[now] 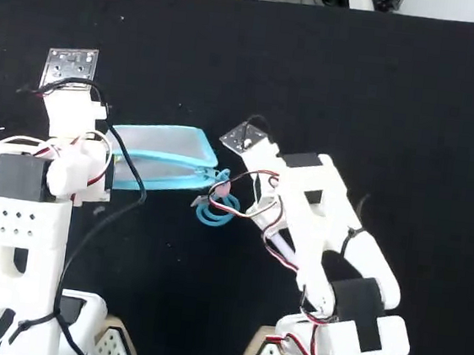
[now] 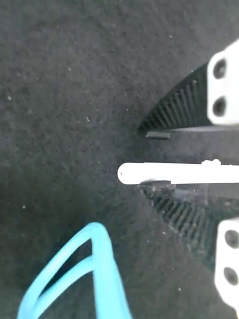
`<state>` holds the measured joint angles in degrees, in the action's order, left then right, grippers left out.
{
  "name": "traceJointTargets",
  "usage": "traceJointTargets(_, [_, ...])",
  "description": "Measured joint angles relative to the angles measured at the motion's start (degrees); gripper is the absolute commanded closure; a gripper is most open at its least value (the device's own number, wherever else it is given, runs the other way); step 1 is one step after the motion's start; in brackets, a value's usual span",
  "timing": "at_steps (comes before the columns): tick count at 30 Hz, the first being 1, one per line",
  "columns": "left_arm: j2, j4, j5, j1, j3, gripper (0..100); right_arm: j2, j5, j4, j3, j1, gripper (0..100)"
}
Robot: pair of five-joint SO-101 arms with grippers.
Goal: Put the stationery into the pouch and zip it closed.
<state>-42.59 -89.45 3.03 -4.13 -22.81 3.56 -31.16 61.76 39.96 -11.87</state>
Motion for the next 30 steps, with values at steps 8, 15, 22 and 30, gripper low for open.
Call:
traceJointTargets(8, [0.0, 0.0, 0.0, 0.0, 0.0, 97, -1.0, 0.0, -0.2, 2.3, 0.0, 86.6])
traceJointTargets(15, [0.0, 0.0, 0.0, 0.0, 0.0, 97, -0.7, 0.0, -5.5, 5.3, 0.6, 98.5])
traceJointTargets(22, [0.0, 0.0, 0.0, 0.0, 0.0, 97, 3.1, 1.8, -3.5, 5.2, 6.6, 98.8])
traceJointTargets(30, [0.0, 0.0, 0.0, 0.0, 0.0, 97, 25.0, 6.7, 19.7, -9.2, 7.3, 98.8])
